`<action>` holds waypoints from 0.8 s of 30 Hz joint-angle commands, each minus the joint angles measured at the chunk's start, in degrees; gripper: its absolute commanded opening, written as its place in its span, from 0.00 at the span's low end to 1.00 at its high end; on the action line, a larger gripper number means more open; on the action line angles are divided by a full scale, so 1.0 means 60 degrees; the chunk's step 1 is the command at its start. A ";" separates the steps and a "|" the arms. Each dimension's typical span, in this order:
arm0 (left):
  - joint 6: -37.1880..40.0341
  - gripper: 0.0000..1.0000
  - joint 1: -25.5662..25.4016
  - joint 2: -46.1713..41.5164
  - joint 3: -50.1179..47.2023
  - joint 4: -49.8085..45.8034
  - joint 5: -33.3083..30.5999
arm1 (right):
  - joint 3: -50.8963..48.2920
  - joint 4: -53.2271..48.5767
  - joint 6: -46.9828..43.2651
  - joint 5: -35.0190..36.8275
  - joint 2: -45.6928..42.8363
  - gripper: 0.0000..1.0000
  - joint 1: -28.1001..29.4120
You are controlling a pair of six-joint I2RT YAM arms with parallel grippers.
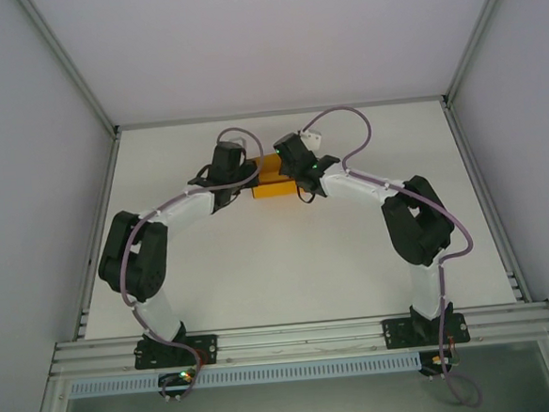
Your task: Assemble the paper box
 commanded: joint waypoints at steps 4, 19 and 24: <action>-0.0244 0.00 -0.0350 0.0127 -0.0564 -0.0374 0.1250 | -0.1127 0.1127 -0.0433 -0.0734 -0.0413 0.05 0.0405; 0.0633 0.67 -0.0417 -0.1956 -0.1516 -0.1566 0.0889 | -0.5330 0.5365 -0.3612 0.1155 -0.1027 0.04 0.1076; 0.0758 1.00 -0.0470 -0.3017 -0.1513 -0.3039 0.0167 | -0.5920 0.6264 -0.4043 0.0837 -0.1011 0.04 0.1087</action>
